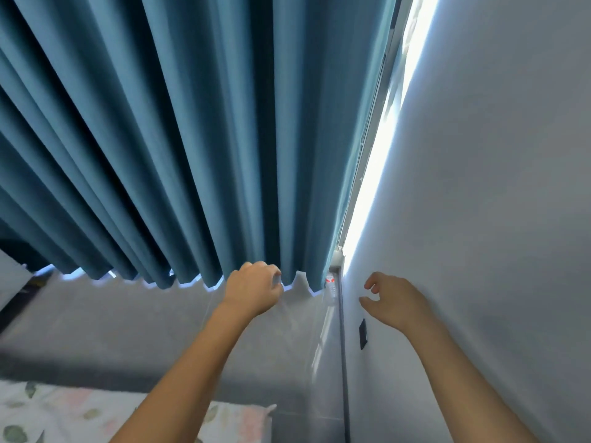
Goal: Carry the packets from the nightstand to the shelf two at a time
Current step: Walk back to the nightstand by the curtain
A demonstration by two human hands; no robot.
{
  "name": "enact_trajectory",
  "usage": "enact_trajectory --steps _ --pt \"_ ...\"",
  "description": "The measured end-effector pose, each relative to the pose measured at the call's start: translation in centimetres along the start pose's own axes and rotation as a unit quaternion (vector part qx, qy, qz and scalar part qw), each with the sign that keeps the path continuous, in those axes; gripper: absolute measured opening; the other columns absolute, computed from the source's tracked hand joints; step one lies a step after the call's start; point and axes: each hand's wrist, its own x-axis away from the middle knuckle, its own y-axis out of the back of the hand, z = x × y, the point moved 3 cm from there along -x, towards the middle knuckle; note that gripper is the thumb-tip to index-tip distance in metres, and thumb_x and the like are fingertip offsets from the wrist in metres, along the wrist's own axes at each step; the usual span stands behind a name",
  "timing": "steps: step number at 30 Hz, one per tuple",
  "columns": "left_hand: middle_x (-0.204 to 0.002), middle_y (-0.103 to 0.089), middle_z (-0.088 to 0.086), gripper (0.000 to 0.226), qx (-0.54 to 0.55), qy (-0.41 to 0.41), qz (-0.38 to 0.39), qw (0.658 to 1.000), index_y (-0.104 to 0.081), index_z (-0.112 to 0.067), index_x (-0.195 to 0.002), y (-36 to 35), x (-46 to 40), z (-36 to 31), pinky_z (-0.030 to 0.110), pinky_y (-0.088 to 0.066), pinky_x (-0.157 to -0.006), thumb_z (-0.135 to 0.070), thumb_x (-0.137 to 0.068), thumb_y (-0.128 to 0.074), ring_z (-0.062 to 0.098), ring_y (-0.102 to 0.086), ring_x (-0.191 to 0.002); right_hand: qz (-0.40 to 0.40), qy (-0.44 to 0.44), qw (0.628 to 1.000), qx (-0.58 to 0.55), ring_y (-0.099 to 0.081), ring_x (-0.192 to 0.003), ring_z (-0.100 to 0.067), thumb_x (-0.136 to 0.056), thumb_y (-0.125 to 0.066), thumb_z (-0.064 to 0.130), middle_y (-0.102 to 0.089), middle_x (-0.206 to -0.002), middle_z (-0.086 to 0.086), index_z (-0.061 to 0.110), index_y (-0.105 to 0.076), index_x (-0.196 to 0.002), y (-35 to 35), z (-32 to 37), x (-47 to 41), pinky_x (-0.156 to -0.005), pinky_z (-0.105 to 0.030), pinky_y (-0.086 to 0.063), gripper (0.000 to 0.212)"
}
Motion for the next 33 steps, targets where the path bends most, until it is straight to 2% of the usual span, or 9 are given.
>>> enact_trajectory --steps 3,7,11,14,18,23,29,33 --pt "-0.123 -0.060 -0.006 0.036 -0.005 0.016 0.002 1.000 -0.056 -0.028 -0.126 1.4 -5.5 1.3 0.034 -0.041 -0.090 -0.037 -0.094 -0.044 0.021 -0.049 -0.117 0.010 0.018 1.000 0.007 -0.059 -0.107 -0.021 -0.086 -0.059 0.041 -0.065 -0.113 0.004 0.028 -0.058 -0.113 0.9 2.2 -6.3 -0.087 -0.034 -0.051 0.029" --pt "-0.125 -0.061 -0.008 0.040 0.004 0.054 -0.004 0.999 -0.053 -0.030 -0.131 2.7 -12.2 3.4 0.034 -0.043 -0.092 -0.041 -0.093 -0.046 0.018 -0.049 -0.121 0.028 0.054 0.998 0.026 -0.057 -0.112 -0.019 -0.087 -0.059 0.040 -0.063 -0.118 0.006 0.031 -0.056 -0.120 2.0 5.6 -15.3 -0.091 -0.033 -0.049 0.035" --pt "-0.116 -0.065 -0.009 0.042 0.001 0.122 -0.013 0.992 -0.051 -0.032 -0.131 3.9 -18.0 7.3 0.033 -0.045 -0.087 -0.046 -0.092 -0.047 0.017 -0.054 -0.114 0.029 0.124 0.991 0.037 -0.057 -0.112 -0.020 -0.087 -0.058 0.039 -0.064 -0.115 0.005 0.029 -0.051 -0.128 2.7 10.1 -24.1 -0.089 -0.034 -0.049 0.043" --pt "-0.114 -0.065 -0.009 0.045 -0.004 0.174 -0.015 0.985 -0.048 -0.034 -0.134 4.9 -20.9 10.7 0.034 -0.043 -0.091 -0.048 -0.091 -0.047 0.018 -0.054 -0.114 0.034 0.178 0.982 0.053 -0.056 -0.114 -0.023 -0.086 -0.058 0.040 -0.064 -0.112 0.003 0.028 -0.047 -0.130 3.2 13.5 -29.9 -0.090 -0.037 -0.050 0.047" --pt "-0.122 -0.063 -0.008 0.047 0.007 0.246 -0.021 0.969 -0.045 -0.036 -0.136 6.2 -21.9 15.9 0.036 -0.041 -0.097 -0.049 -0.091 -0.047 0.022 -0.051 -0.120 0.063 0.245 0.962 0.099 -0.054 -0.116 -0.022 -0.087 -0.059 0.041 -0.064 -0.117 0.003 0.029 -0.046 -0.133 2.6 19.5 -35.5 -0.091 -0.036 -0.048 0.050" --pt "-0.129 -0.059 -0.006 0.045 0.032 0.356 -0.001 0.934 -0.045 -0.036 -0.134 7.3 -19.7 24.4 0.036 -0.040 -0.097 -0.049 -0.091 -0.044 0.022 -0.051 -0.122 0.099 0.358 0.916 0.153 -0.055 -0.116 -0.020 -0.085 -0.060 0.043 -0.065 -0.117 0.004 0.031 -0.049 -0.131 -0.6 30.7 -39.8 -0.089 -0.033 -0.048 0.048" --pt "-0.133 -0.054 -0.003 0.055 0.030 0.458 -0.014 0.889 -0.031 -0.036 -0.145 9.1 -15.2 37.2 0.040 -0.040 -0.095 -0.049 -0.093 -0.044 0.024 -0.053 -0.119 0.144 0.465 0.853 0.189 -0.054 -0.116 -0.021 -0.086 -0.059 0.043 -0.062 -0.121 0.005 0.030 -0.048 -0.130 -7.9 48.3 -42.0 -0.091 -0.036 -0.048 0.047" --pt "-0.135 -0.054 -0.004 0.053 0.034 0.530 -0.022 0.847 -0.036 -0.035 -0.142 10.3 -11.9 47.9 0.040 -0.043 -0.096 -0.053 -0.092 -0.043 0.024 -0.054 -0.119 0.145 0.516 0.821 0.196 -0.052 -0.119 -0.021 -0.086 -0.059 0.042 -0.060 -0.122 0.006 0.030 -0.047 -0.132 -12.9 60.4 -42.3 -0.089 -0.035 -0.048 0.049"
